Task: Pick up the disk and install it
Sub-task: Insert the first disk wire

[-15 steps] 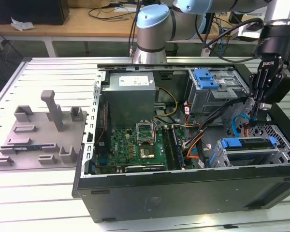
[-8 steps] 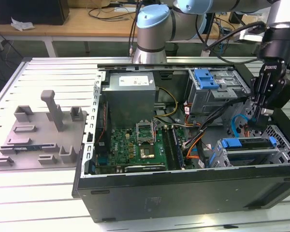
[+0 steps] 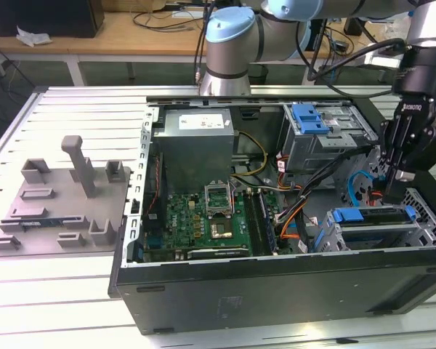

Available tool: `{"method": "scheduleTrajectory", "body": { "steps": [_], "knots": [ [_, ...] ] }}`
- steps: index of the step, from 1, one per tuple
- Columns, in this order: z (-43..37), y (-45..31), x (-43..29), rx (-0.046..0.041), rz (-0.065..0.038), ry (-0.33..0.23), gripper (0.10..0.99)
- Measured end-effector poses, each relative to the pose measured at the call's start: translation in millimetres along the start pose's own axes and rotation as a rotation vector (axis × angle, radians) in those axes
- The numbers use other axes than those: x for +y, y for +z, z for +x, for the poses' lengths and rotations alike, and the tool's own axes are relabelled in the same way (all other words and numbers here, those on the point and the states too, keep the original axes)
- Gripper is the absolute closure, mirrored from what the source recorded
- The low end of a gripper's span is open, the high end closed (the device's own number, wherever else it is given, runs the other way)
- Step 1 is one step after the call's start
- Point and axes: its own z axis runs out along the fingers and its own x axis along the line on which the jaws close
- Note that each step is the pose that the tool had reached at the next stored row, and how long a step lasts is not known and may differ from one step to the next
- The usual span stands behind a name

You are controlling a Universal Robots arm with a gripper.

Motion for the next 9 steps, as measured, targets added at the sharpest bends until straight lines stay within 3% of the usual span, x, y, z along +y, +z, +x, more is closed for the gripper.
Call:
{"method": "scheduleTrajectory", "body": {
  "steps": [3, 9],
  "knots": [
    [8.1, 1.4, 0.5, -0.0251, -0.002, -0.003, 0.918],
    [15.7, 2.9, 2.1, -0.0501, -0.004, -0.008, 0.918]
  ]
}}
